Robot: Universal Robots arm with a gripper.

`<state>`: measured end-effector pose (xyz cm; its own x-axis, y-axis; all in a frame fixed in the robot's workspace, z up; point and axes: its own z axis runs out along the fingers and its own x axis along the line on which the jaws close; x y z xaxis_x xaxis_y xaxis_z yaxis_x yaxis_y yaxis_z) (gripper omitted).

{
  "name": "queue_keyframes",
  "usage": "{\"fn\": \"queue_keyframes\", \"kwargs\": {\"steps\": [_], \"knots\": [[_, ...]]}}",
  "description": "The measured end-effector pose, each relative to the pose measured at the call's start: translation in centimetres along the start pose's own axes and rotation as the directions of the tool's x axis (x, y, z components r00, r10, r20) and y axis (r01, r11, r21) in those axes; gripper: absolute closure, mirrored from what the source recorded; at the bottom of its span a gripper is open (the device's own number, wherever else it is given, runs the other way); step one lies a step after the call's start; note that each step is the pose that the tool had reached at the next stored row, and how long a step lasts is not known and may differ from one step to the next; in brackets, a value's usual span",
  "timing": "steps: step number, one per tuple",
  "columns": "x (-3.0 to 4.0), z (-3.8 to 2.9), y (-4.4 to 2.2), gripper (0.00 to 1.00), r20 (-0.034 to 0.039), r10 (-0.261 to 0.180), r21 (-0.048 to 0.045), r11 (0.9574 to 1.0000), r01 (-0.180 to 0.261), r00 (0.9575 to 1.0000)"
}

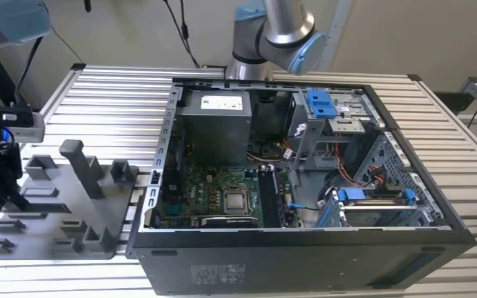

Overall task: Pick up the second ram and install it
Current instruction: 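Pick up the second ram and move it above second insertion slot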

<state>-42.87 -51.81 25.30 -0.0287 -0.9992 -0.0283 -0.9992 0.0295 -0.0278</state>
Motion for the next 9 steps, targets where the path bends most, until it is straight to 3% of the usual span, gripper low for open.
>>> {"fn": "queue_keyframes", "kwargs": {"steps": [9], "knots": [[-0.03,-0.74,-0.01,0.86,0.0,0.0,0.0,1.0,0.0,1.0]]}}
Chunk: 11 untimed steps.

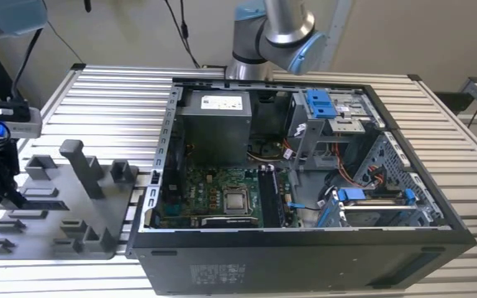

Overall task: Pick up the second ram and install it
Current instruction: 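Pick up the second ram and move it above second insertion slot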

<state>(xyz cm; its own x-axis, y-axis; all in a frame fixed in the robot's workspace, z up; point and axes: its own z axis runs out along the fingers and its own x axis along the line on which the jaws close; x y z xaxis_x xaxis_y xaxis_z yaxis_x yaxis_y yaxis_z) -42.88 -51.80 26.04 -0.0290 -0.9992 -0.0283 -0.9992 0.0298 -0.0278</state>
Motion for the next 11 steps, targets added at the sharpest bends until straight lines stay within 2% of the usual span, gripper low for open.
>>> {"fn": "queue_keyframes", "kwargs": {"steps": [11], "knots": [[-0.03,-1.4,-0.05,0.86,0.0,0.0,0.0,1.0,0.0,1.0]]}}
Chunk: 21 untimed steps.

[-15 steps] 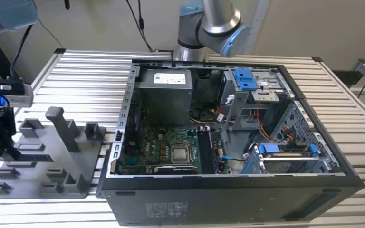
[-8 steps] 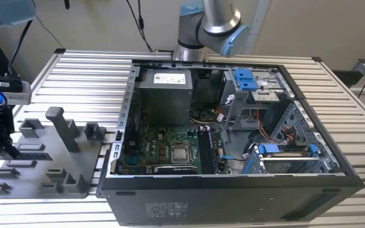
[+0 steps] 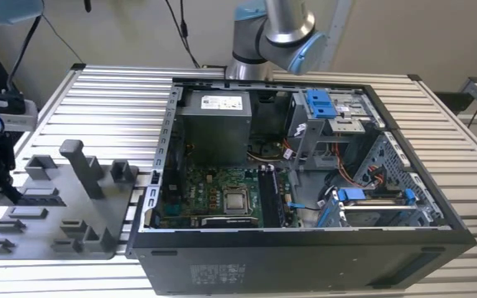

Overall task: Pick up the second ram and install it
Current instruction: 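Pick up the second ram and move it above second insertion slot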

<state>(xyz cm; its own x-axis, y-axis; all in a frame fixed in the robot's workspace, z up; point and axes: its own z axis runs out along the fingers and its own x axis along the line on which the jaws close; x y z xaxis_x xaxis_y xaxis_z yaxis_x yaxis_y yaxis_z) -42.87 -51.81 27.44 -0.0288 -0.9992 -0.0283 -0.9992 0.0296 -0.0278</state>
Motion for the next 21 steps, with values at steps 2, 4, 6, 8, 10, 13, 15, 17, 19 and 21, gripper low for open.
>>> {"fn": "queue_keyframes", "kwargs": {"steps": [2,4,6,8,10,13,15,17,19,21], "knots": [[-0.01,-0.3,-0.01,0.86,0.0,0.0,0.0,1.0,0.0,1.0],[-0.02,-0.6,-0.01,0.86,0.0,0.0,-0.0001,1.0,0.0,1.0],[-0.03,-0.87,-0.02,0.86,0.0,0.0,0.0,1.0,0.0,1.0],[-0.03,-1.13,-0.03,0.86,0.0,0.0,0.0,1.0,0.0,1.0],[-0.04,-1.4,-0.04,0.86,0.0,0.0,0.0,1.0,0.0,1.0],[-0.05,-1.75,-0.04,0.86,0.0,0.0,0.0,1.0,0.0,1.0],[-0.06,-1.98,-0.05,0.86,0.0,0.0,-0.0001,1.0,0.0,1.0],[-0.06,-2.21,-0.06,0.86,0.0,0.0,0.0,1.0,0.0,1.0],[-0.07,-2.44,-0.06,0.86,0.0,0.0,0.0,1.0,0.0,1.0],[-0.08,-2.68,-0.07,0.86,0.0,0.0,0.0,1.0,0.0,1.0]]}}
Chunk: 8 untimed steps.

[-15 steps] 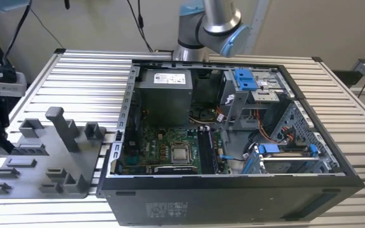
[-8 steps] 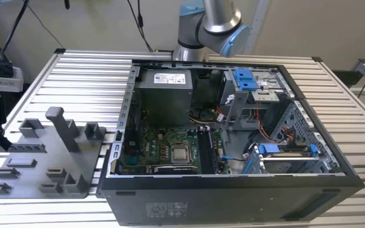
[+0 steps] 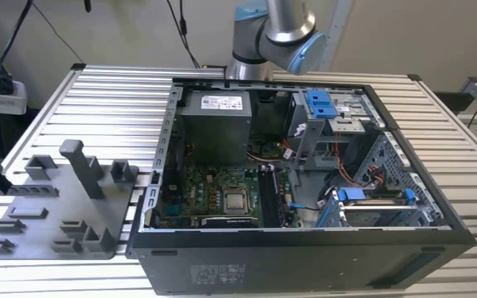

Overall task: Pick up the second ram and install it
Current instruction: 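Pick up the second ram and move it above second insertion slot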

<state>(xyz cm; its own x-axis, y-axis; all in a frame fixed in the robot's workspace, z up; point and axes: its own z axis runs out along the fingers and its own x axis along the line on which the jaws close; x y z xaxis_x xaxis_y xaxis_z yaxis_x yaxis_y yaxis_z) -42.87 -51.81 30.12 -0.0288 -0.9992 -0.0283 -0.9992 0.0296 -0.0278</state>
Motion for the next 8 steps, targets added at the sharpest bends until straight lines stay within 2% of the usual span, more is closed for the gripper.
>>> {"fn": "queue_keyframes", "kwargs": {"steps": [8], "knots": [[-0.03,-1.07,-0.03,0.86,0.0,0.0,0.0,1.0,0.0,1.0]]}}
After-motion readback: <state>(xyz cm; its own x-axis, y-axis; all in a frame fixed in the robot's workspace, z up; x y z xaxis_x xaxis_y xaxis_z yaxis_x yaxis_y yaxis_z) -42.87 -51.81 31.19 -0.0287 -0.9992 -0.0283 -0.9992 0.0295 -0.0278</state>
